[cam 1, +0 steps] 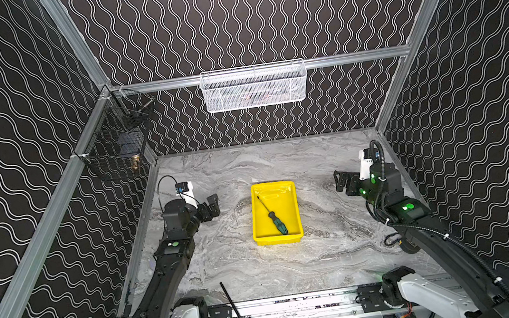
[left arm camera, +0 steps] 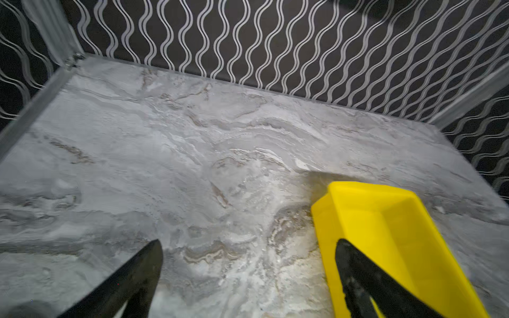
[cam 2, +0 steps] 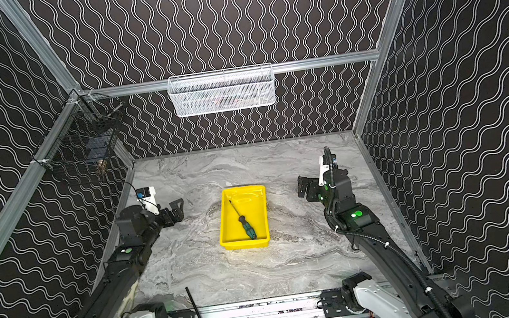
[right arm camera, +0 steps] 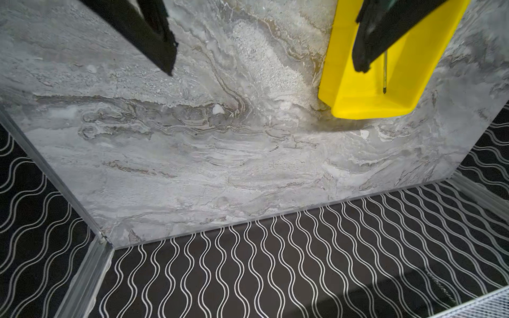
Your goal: Put the screwdriver in the bin
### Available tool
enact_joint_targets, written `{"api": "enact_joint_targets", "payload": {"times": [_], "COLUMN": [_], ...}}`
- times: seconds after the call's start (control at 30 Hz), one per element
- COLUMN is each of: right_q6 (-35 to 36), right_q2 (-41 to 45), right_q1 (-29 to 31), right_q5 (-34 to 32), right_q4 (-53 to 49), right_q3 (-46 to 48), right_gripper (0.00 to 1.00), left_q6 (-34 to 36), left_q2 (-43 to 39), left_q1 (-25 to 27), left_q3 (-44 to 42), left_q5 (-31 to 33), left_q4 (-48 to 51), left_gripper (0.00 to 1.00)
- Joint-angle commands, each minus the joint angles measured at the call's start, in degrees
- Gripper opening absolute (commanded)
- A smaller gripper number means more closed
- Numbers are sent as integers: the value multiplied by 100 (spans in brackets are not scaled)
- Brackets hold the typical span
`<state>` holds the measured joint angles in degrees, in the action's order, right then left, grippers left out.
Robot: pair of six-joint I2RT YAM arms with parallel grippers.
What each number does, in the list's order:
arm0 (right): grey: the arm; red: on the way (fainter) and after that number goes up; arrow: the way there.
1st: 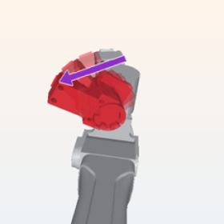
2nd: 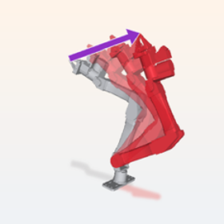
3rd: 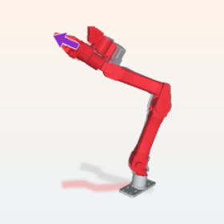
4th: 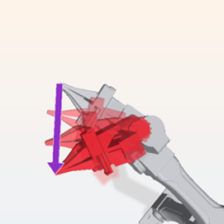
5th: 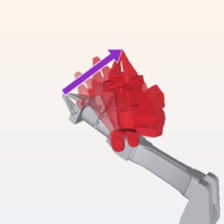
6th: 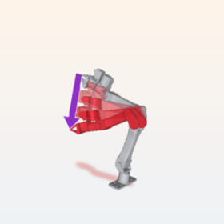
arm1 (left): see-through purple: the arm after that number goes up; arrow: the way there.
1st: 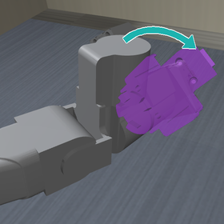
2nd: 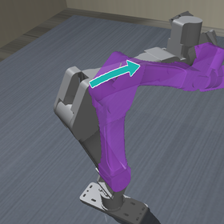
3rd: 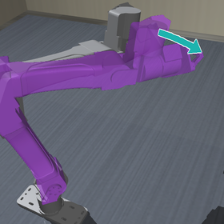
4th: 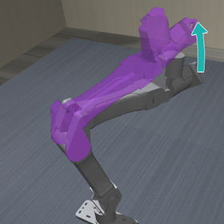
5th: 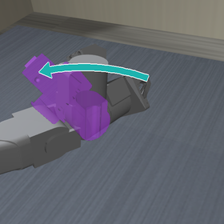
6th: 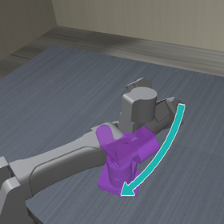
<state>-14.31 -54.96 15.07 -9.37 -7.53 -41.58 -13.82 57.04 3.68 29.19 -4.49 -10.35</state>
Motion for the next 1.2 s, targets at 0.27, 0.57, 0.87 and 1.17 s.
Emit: {"api": "enact_joint_targets", "payload": {"times": [0.27, 0.57, 0.87, 1.17], "right_q6": [495, 2106, 1679, 1277], "right_q2": [-539, -1872, -3114, -3173], "right_q1": [-223, -450, -1176, -1531], "right_q5": [-1952, -1887, -711, -216], "right_q4": [6181, 6027, 8028, 7129], "right_q3": [3085, 2608, 2908, 2612], "right_gripper": [100, 100, 99, 100], "left_q6": [1414, 1758, 1724, 1664], "left_q2": [1952, 2276, 2445, 3639], "left_q1": [-12, -43, -52, -93], "left_q3": [-939, -701, -1119, -1102], "left_q5": [796, 745, 745, 748], "left_q4": [-3937, -3925, -4303, -5318], "left_gripper": [99, 99, 99, 99]}}
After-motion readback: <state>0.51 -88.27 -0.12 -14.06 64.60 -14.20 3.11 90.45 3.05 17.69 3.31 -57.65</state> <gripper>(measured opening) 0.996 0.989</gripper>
